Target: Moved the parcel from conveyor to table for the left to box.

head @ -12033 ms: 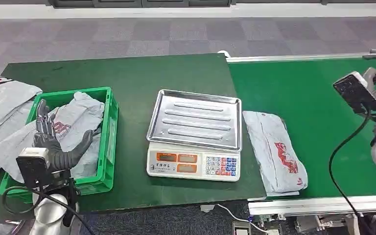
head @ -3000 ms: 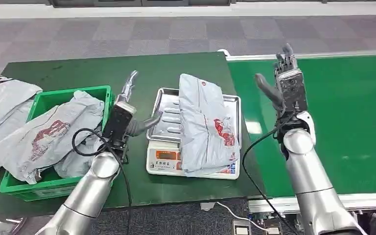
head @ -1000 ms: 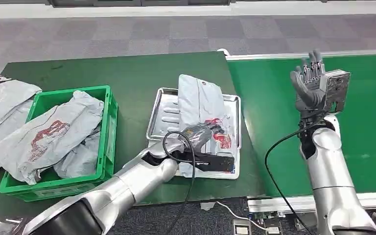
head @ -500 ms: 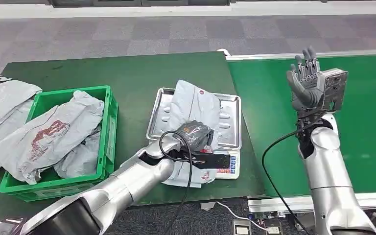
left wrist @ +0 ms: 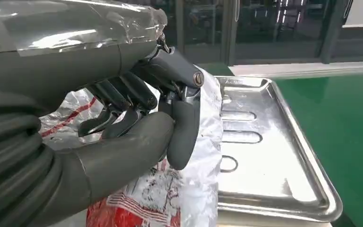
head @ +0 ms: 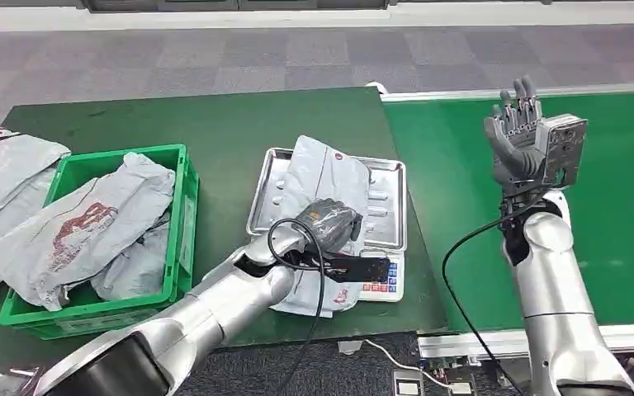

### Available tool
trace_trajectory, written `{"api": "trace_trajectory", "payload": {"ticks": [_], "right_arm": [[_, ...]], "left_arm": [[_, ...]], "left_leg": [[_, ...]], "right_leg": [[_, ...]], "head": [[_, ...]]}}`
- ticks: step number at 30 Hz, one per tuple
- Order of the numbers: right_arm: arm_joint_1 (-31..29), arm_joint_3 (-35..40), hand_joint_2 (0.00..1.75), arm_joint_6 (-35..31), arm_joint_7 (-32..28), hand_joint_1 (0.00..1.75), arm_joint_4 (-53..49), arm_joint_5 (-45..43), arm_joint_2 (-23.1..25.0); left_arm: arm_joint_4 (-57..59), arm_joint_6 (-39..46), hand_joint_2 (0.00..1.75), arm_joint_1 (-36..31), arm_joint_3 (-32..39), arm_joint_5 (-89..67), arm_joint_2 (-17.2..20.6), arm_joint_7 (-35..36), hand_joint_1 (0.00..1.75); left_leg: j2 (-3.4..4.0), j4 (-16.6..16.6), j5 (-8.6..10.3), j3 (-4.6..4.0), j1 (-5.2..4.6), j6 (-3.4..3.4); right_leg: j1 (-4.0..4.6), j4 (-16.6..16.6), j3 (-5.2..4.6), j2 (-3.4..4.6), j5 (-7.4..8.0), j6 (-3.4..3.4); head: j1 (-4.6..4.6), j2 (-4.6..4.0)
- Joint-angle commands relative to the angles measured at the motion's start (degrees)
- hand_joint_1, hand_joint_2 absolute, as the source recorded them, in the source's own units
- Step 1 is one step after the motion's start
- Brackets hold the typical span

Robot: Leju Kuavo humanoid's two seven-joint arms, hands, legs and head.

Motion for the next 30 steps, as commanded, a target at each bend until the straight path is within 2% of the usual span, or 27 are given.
{"api": "trace_trajectory", "payload": {"ticks": [1, 5, 6, 7, 30], "right_arm": [[-2.2, -1.4, 1.75, 0.4, 0.1, 0.0, 3.1, -0.3, 1.1], [-1.3, -1.5, 1.75, 0.4, 0.1, 0.0, 2.0, -0.6, 0.9], [-1.0, -1.4, 1.75, 0.5, 0.1, 0.0, 1.8, -0.6, 0.7], [-0.7, -1.4, 1.75, 0.5, 0.1, 0.0, 1.7, -0.6, 0.5], [0.7, -1.5, 1.75, 0.1, 0.7, 0.0, -0.3, -1.0, 0.5]], "left_arm": [[1.0, 0.2, 1.75, -2.1, 2.9, -0.7, 0.3, -0.3, 1.75], [0.4, 1.9, 1.75, -2.0, 5.0, -0.1, 0.4, -0.6, 1.75], [0.4, 2.1, 1.75, -2.1, 5.4, 0.0, 0.4, -0.5, 0.38], [0.3, 2.7, 1.75, -2.1, 5.6, -0.1, 0.5, -0.2, 0.0], [0.9, 3.0, 1.75, -2.2, 6.0, -0.3, -0.1, 0.2, 0.0]], "left_leg": [[0.12, 0.0, -0.03, 0.07, 0.01, -0.02], [0.11, 0.0, -0.03, 0.05, 0.01, -0.03], [0.07, 0.0, -0.03, 0.0, 0.03, -0.02], [0.08, 0.0, -0.04, 0.08, 0.02, -0.03], [0.07, 0.0, -0.02, 0.09, 0.01, -0.03]], "right_leg": [[0.02, 0.0, 0.05, 0.11, 0.01, -0.04], [0.01, 0.0, 0.02, 0.1, 0.0, -0.04], [0.03, 0.0, -0.01, 0.07, 0.01, -0.03], [0.03, 0.0, 0.07, 0.07, -0.01, -0.05], [0.01, 0.0, 0.05, 0.06, -0.01, -0.05]], "head": [[0.0, 0.0], [0.0, 0.0], [0.0, 0.0], [0.0, 0.0], [0.0, 0.0]]}}
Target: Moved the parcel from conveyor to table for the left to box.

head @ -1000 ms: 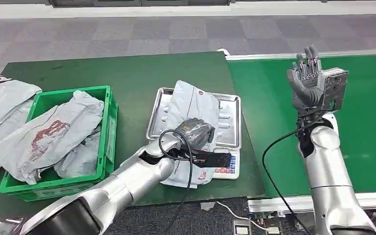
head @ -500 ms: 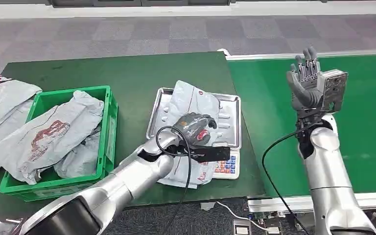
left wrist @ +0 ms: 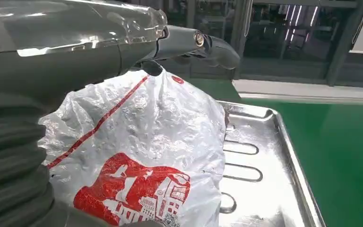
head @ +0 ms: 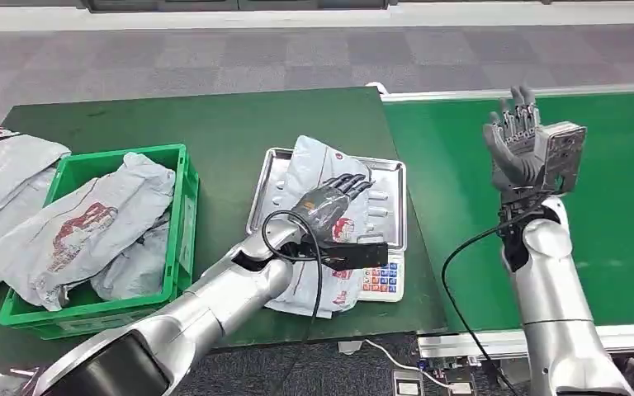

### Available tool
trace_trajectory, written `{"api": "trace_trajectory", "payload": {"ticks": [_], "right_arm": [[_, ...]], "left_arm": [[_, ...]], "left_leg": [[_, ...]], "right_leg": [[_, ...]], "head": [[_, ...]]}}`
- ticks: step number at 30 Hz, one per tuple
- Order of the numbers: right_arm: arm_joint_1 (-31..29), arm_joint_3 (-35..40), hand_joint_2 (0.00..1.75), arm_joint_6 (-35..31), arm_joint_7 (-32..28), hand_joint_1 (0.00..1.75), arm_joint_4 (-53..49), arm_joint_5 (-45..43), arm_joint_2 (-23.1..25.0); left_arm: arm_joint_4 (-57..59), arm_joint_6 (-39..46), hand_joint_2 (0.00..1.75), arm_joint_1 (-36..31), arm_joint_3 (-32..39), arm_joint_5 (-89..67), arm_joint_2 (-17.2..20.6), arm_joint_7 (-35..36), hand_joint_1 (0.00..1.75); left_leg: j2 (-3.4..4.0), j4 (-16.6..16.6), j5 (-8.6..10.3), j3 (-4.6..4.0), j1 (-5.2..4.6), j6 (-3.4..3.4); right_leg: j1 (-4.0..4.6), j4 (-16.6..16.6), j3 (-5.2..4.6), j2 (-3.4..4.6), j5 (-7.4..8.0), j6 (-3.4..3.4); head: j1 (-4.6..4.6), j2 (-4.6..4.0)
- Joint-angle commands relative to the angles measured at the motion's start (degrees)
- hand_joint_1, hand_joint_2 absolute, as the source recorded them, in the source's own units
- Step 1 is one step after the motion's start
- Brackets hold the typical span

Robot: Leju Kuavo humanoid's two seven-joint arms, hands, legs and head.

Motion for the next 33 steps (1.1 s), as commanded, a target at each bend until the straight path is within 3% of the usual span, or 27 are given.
{"api": "trace_trajectory", "payload": {"ticks": [1, 15, 18, 23, 27, 33], "right_arm": [[-1.2, -1.5, 1.75, 0.2, 0.4, 0.0, 0.9, -0.2, 0.5], [-2.5, 0.2, 1.75, 1.5, 0.9, 0.0, 3.2, -0.8, -0.3], [-4.7, 1.1, 1.75, 2.0, 0.2, 0.0, 5.9, -1.2, -0.4], [-6.3, 1.8, 1.75, 2.4, -0.3, 0.0, 7.5, -1.3, 0.6], [-8.4, 2.6, 1.75, 2.2, -0.4, 0.0, 9.5, -0.3, 1.9], [-11.1, 3.1, 1.75, 3.1, 1.6, 0.0, 9.8, 3.2, 5.8]], "left_arm": [[1.7, -0.1, 1.75, -2.1, 2.2, 0.0, 0.0, 0.2, 0.0], [1.9, -0.8, 1.75, -1.5, 0.9, -1.7, 0.9, 0.8, 0.0], [5.4, -8.2, 1.75, -2.5, -4.7, -6.3, 0.4, 1.8, 0.0], [8.1, -10.3, 1.75, -2.0, -10.4, -12.1, -0.5, 3.0, 0.0], [10.3, -18.0, 1.75, -3.2, -17.9, -19.0, -1.2, 2.9, 0.0], [11.8, -29.2, 1.75, -4.9, -18.9, -18.6, -2.6, -0.8, 0.0]], "left_leg": [[0.06, 0.0, -0.03, 0.04, 0.03, -0.02], [0.13, 0.0, -0.04, 0.08, 0.01, -0.02], [0.08, 0.0, -0.03, 0.04, -0.01, -0.01], [0.21, -0.1, -0.04, 0.17, 0.01, -0.02], [0.22, 0.0, -0.06, 0.12, -0.01, -0.01], [0.27, 0.0, -0.06, 0.11, -0.01, -0.03]], "right_leg": [[0.03, 0.0, 0.03, 0.05, -0.01, -0.04], [0.01, 0.0, 0.06, 0.12, 0.01, -0.03], [-0.01, 0.0, 0.01, 0.08, 0.0, -0.02], [0.01, -0.1, 0.12, 0.21, 0.03, -0.04], [-0.01, 0.0, 0.07, 0.21, 0.01, -0.03], [0.0, 0.0, 0.05, 0.27, 0.03, -0.05]], "head": [[0.0, 0.0], [0.0, 0.0], [0.0, 0.0], [0.0, 0.0], [0.0, 0.0], [0.0, 0.0]]}}
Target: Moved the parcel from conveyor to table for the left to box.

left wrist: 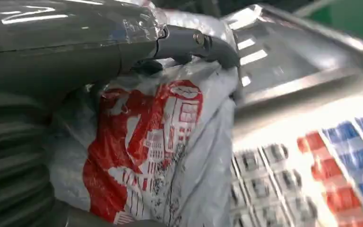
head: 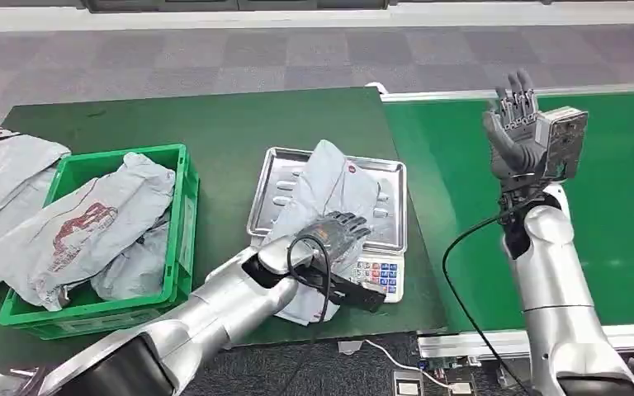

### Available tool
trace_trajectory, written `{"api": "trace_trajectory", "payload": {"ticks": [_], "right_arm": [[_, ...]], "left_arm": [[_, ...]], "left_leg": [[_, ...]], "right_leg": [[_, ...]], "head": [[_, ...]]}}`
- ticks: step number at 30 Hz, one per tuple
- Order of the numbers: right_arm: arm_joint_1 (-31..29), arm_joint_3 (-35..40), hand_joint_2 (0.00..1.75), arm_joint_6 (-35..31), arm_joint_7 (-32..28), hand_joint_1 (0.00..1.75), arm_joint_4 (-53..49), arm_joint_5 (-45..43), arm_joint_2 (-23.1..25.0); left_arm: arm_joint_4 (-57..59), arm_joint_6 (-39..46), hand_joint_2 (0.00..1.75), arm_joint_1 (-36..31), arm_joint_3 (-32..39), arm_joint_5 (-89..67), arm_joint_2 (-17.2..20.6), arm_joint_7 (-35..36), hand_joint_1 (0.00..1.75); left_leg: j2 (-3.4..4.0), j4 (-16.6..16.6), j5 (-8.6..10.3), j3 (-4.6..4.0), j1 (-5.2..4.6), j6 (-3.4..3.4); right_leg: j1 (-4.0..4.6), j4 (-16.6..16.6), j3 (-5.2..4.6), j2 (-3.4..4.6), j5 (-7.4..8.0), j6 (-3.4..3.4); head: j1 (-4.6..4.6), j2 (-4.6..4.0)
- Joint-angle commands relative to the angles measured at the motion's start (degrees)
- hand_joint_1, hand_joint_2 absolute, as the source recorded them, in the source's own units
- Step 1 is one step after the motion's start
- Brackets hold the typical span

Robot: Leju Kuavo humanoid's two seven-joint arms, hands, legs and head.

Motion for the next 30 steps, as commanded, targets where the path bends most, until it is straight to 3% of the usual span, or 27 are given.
{"api": "trace_trajectory", "payload": {"ticks": [1, 2, 9, 18, 19, 21, 30], "right_arm": [[-7.4, 2.6, 1.75, 0.8, 2.3, 0.0, 7.1, 3.5, 6.0], [-7.7, 2.6, 1.75, 0.8, 2.4, 0.0, 7.3, 3.7, 6.2], [-7.5, 2.4, 1.75, 0.9, 2.4, 0.0, 7.5, 3.7, 6.0], [-7.5, 2.4, 1.75, 0.9, 2.4, 0.0, 7.5, 3.7, 6.0], [-7.5, 2.4, 1.75, 0.9, 2.4, 0.0, 7.5, 3.7, 6.0], [-5.0, 0.7, 1.75, 1.0, 3.4, 0.0, 3.2, 5.1, 6.1], [-4.2, 0.2, 1.75, 1.5, 3.9, 0.0, 1.8, 5.3, 6.0]], "left_arm": [[7.4, -11.6, 1.75, -3.8, -10.8, -0.8, -1.0, -3.0, 0.0], [7.4, -11.5, 1.75, -3.7, -10.8, -0.8, -0.9, -3.3, 0.0], [7.4, -11.3, 1.75, -3.5, -10.9, -0.8, -0.8, -3.2, 0.0], [7.4, -11.3, 1.75, -3.5, -10.9, -0.8, -0.8, -3.2, 0.0], [7.4, -11.3, 1.75, -3.5, -10.9, -0.8, -0.8, -3.2, 1.75], [6.1, -6.3, 1.75, -2.9, -8.1, 1.7, -1.0, -5.3, 1.75], [6.2, -6.7, 1.75, -3.3, -8.0, 1.9, -1.1, -5.3, 1.75]], "left_leg": [[0.33, -0.1, -0.05, 0.16, -0.02, -0.04], [0.57, -0.1, -0.08, 0.22, -0.02, -0.05], [0.2, -0.1, 0.03, 0.28, 0.02, -0.01], [0.25, -0.1, 0.06, 0.35, 0.01, -0.02], [0.2, -0.1, 0.06, 0.36, -0.02, -0.01], [0.21, -0.1, 0.07, 0.36, 0.0, -0.02], [0.18, -0.2, 0.05, 0.47, 0.01, -0.02]], "right_leg": [[-0.01, 0.0, 0.03, 0.32, 0.05, -0.06], [-0.02, 0.0, 0.03, 0.55, 0.1, -0.08], [0.02, -0.1, 0.2, 0.16, 0.03, -0.04], [0.02, -0.1, 0.28, 0.18, 0.08, -0.05], [-0.01, -0.1, 0.29, 0.13, 0.05, -0.04], [0.0, -0.1, 0.29, 0.14, 0.07, -0.05], [0.01, -0.1, 0.38, 0.11, 0.05, -0.05]], "head": [[-0.02, 0.0], [-0.02, 0.0], [-0.02, 0.0], [-0.02, 0.0], [-0.02, 0.0], [-0.02, 0.0], [-0.02, 0.0]]}}
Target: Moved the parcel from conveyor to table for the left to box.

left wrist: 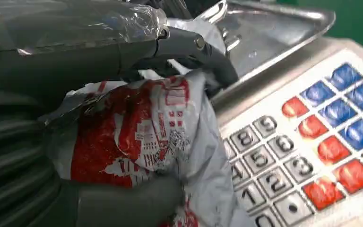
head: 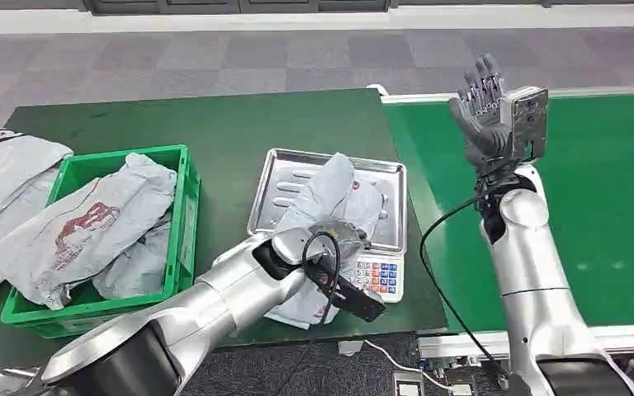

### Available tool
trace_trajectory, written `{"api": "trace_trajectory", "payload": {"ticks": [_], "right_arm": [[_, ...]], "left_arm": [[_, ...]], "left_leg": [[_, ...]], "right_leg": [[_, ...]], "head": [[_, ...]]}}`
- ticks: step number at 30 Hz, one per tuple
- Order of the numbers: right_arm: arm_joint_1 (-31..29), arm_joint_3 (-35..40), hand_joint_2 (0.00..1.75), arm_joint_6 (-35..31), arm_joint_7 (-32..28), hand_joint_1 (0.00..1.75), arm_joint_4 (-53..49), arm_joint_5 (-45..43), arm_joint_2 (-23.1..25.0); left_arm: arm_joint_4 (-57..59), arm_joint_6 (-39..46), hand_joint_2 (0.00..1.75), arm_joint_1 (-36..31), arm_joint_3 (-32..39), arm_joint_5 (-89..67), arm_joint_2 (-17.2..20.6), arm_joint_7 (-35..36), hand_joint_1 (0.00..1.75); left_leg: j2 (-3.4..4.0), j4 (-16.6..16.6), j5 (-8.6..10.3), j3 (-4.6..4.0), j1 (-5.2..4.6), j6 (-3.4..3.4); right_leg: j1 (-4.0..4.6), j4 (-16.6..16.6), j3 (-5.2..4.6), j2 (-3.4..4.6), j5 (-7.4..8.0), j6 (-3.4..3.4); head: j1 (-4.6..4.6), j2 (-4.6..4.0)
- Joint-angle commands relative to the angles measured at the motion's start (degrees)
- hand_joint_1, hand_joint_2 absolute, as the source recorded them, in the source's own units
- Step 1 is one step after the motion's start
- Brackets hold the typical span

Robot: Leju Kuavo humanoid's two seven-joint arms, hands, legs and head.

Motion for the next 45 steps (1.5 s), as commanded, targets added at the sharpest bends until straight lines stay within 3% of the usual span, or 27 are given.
{"api": "trace_trajectory", "payload": {"ticks": [1, 7, 8, 17, 22, 23, 29, 41, 42, 45], "right_arm": [[-0.7, -0.7, 1.75, 0.1, 0.5, 0.0, 0.3, 0.0, 1.0], [-0.7, -0.7, 1.75, 0.1, 0.5, 0.0, 0.3, 0.0, 1.0], [-0.7, -0.8, 1.75, 0.5, 0.7, 0.0, 0.4, 0.4, 0.7], [-3.7, -0.3, 1.75, 3.0, -0.2, 0.0, 5.6, 0.8, -0.1], [-2.7, 0.1, 1.75, 3.0, -0.4, 0.0, 4.6, 0.5, -0.4], [-2.4, 0.0, 1.75, 3.0, -0.4, 0.0, 4.0, 0.3, -0.4], [0.8, -0.8, 1.75, 2.0, 0.4, 0.0, -0.5, -1.0, -1.7], [0.9, -0.8, 1.75, 2.0, 0.4, 0.0, -0.6, -1.0, -1.7], [1.1, -1.4, 1.75, 1.0, 0.4, 0.0, -0.7, -1.5, -1.2], [1.9, -0.9, 1.75, -0.3, 0.5, 0.0, -1.4, -1.7, -0.7]], "left_arm": [[2.5, -0.4, 1.75, 1.5, -0.7, 0.0, 0.7, -0.5, 1.75], [2.5, -0.4, 1.75, 1.5, -0.7, 0.0, 0.7, -0.5, 1.75], [1.0, 6.8, 1.75, 1.5, 2.5, 1.9, 1.3, 2.2, 1.75], [-2.0, 11.9, 1.75, 0.4, 8.1, 4.6, 3.1, 2.7, 1.75], [-4.2, 15.7, 1.75, 0.6, 9.4, 5.2, 3.8, 2.9, 1.75], [-6.2, 20.4, 1.75, 1.3, 11.3, 6.2, 4.4, 2.7, 1.75], [-12.0, 27.0, 1.75, 0.4, 16.4, 8.2, 6.3, 3.1, 1.75], [-12.1, 26.8, 1.75, 0.3, 16.5, 8.3, 6.4, 3.0, 1.75], [-11.4, 41.2, 1.75, -0.2, 19.4, 2.5, 8.3, 17.4, 1.75], [-8.1, 48.4, 1.75, -2.5, 22.8, -4.0, 14.2, 22.2, 1.75]], "left_leg": [[0.16, -0.2, -0.02, 0.17, -0.02, -0.02], [0.17, -0.2, 0.0, 0.16, -0.02, -0.02], [0.17, -0.1, 0.0, 0.14, -0.02, -0.01], [0.16, 0.0, 0.0, 0.0, 0.0, -0.02], [0.08, 0.0, 0.0, -0.01, -0.02, 0.0], [0.09, 0.0, -0.01, -0.03, -0.01, -0.01], [0.02, 0.0, 0.01, -0.13, 0.0, -0.01], [0.08, 0.0, -0.01, -0.1, -0.02, -0.01], [0.06, 0.0, 0.0, -0.12, -0.01, 0.0], [0.24, 0.0, -0.02, -0.07, -0.01, -0.03]], "right_leg": [[-0.01, -0.1, 0.11, 0.16, 0.03, -0.04], [-0.01, -0.1, 0.1, 0.17, 0.05, -0.04], [-0.01, -0.1, 0.08, 0.17, 0.05, -0.04], [0.0, 0.0, -0.06, 0.16, 0.04, -0.04], [-0.02, 0.0, -0.04, 0.08, 0.0, -0.02], [-0.01, 0.0, -0.05, 0.1, 0.0, -0.03], [0.0, 0.0, -0.14, 0.03, 0.0, -0.03], [-0.02, 0.0, -0.15, 0.08, -0.01, -0.03], [0.0, 0.0, -0.16, 0.06, 0.0, -0.02], [-0.01, 0.0, -0.19, 0.25, 0.03, -0.05]], "head": [[0.0, 0.0], [0.0, 0.0], [0.0, 0.0], [0.0, 0.0], [0.0, 0.0], [0.0, 0.0], [0.0, 0.0], [0.0, 0.0], [0.0, 0.0], [0.0, 0.0]]}}
